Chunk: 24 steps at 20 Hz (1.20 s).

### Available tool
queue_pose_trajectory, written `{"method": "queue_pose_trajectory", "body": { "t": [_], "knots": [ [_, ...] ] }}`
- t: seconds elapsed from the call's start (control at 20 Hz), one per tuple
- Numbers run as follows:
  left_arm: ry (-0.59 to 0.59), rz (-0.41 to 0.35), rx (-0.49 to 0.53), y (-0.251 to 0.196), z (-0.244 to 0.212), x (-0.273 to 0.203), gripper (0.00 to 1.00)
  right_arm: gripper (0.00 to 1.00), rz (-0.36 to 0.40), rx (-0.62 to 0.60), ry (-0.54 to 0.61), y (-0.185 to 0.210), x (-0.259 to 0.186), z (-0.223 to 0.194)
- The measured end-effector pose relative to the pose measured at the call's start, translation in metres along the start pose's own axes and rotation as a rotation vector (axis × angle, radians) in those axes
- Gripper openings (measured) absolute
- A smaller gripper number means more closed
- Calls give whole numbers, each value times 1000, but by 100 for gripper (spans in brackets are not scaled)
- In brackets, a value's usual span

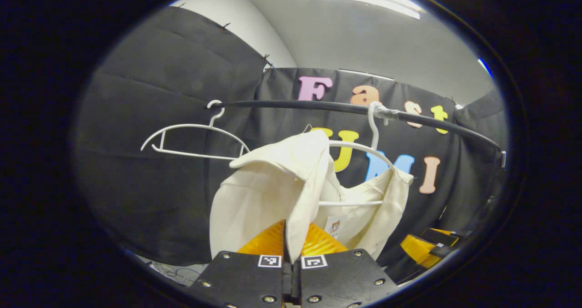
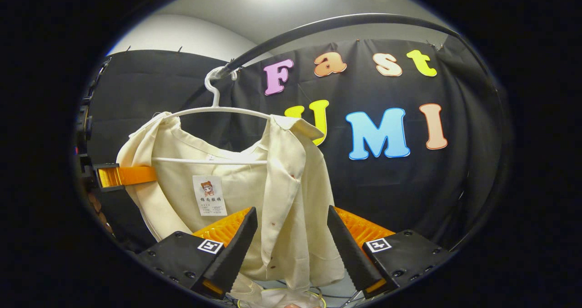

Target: Grasp the clothes on the hanger with both hands and then place them into the laundry hamper below.

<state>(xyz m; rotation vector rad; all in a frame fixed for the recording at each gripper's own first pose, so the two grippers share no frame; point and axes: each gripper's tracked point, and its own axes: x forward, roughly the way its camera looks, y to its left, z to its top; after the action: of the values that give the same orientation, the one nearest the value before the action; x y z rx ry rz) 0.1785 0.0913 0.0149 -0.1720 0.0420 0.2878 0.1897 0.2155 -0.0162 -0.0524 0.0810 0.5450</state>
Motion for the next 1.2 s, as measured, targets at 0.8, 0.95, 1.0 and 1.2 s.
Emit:
{"method": "queue_pose_trajectory", "body": {
  "t": [0.8,0.95,1.0,1.2],
  "knots": [
    [-10,-23,28,14,20,-32,1,98,-123,-53,3,4,103,-3],
    [-14,-16,43,13,23,-37,1,98,-130,-68,-15,-2,111,2],
    [-17,-13,45,13,23,-38,1,98,-128,-74,-20,-4,114,4],
    [-33,12,70,23,27,-39,1,57,-110,-95,-24,-6,121,9]
  ]
}}
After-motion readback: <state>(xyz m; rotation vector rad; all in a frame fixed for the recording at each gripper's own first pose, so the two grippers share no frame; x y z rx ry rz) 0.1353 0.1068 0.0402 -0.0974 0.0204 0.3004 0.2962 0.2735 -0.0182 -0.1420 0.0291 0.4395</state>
